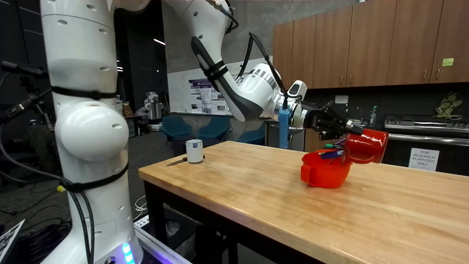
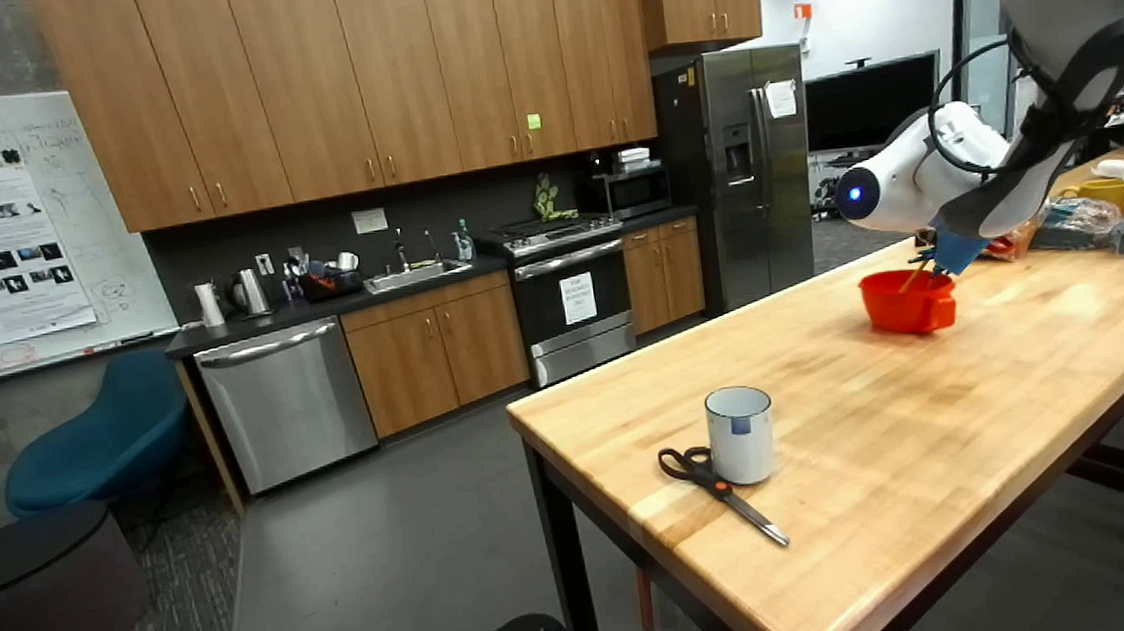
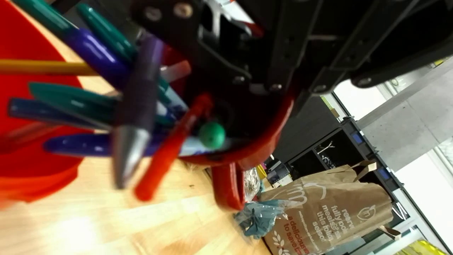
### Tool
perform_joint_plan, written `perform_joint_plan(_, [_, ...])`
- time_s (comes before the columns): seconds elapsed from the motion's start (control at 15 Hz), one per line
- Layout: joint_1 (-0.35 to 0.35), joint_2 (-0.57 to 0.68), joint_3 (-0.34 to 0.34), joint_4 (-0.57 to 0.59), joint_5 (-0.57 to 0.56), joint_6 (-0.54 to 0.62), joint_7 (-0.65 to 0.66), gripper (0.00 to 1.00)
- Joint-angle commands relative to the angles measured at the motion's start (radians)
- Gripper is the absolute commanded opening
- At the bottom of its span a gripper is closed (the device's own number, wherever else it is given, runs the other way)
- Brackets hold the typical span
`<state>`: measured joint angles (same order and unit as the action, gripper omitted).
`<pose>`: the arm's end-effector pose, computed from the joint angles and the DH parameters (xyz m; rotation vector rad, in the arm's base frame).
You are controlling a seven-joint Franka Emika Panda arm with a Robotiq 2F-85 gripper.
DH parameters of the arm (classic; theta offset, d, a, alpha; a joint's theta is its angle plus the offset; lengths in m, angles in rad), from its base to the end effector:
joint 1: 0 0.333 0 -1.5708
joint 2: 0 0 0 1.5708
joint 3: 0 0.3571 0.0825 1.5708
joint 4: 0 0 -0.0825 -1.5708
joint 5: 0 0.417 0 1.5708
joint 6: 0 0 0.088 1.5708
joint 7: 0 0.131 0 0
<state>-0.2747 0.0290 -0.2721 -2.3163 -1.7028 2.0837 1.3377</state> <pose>0.4384 -0.3488 0.3641 1.7388 -0.6083 0.3543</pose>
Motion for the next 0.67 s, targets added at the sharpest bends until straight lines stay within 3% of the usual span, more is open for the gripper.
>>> perform_joint_plan(0.0, [0.012, -0.058, 0.012, -0.060, -0.063, -0.052, 0.052, 0.02])
perform_joint_plan(0.6, [0.066, -0.108, 0.068, -0.145, -0.090, -0.150, 0.128, 0.02])
